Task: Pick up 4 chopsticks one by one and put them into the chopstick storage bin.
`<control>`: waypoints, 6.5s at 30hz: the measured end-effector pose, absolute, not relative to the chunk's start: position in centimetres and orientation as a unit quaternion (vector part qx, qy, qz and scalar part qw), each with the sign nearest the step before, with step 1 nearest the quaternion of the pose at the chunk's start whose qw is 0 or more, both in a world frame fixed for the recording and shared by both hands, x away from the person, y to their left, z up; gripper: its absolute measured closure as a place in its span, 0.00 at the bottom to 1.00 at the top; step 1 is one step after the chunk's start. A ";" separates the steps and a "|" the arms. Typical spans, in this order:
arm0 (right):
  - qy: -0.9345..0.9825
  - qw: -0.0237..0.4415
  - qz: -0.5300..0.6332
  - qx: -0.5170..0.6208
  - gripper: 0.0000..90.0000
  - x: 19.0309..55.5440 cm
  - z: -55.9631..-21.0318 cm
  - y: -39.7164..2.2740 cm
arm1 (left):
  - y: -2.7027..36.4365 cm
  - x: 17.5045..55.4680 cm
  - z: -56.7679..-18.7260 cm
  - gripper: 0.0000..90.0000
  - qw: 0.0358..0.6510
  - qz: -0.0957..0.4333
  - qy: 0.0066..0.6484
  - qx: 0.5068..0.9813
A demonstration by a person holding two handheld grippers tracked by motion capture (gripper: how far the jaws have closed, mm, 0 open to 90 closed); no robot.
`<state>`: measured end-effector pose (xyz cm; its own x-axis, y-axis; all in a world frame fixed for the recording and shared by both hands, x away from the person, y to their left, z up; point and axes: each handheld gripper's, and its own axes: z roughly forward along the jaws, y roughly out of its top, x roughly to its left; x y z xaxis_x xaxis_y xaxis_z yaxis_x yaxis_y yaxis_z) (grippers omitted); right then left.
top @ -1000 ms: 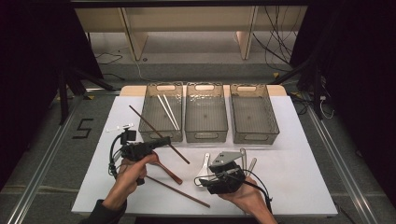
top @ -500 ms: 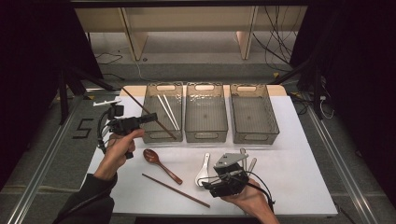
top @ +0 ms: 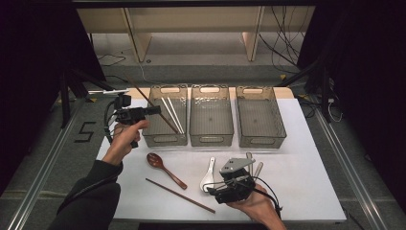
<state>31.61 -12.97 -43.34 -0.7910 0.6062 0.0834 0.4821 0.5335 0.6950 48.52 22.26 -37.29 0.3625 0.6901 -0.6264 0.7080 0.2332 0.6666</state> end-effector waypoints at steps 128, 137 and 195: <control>0.962 0.029 0.172 0.208 0.81 30.5 -46.3 -6.6 | 20.1 35.5 -41.3 0.20 0.507 0.035 0.446 0.736; 0.964 0.029 0.163 0.207 0.89 30.6 -46.3 -6.3 | 20.1 35.4 -41.4 0.20 0.507 0.034 0.448 0.735; 0.909 0.096 0.305 0.268 0.94 32.7 -41.0 -11.0 | 15.9 34.8 -43.5 0.26 0.547 -0.089 0.531 0.641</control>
<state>32.68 -10.98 -41.00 -0.8380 0.5456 -0.0105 0.4288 0.6702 0.6057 34.76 15.94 -43.47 0.4204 0.5832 -0.6950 0.7786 0.1614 0.6064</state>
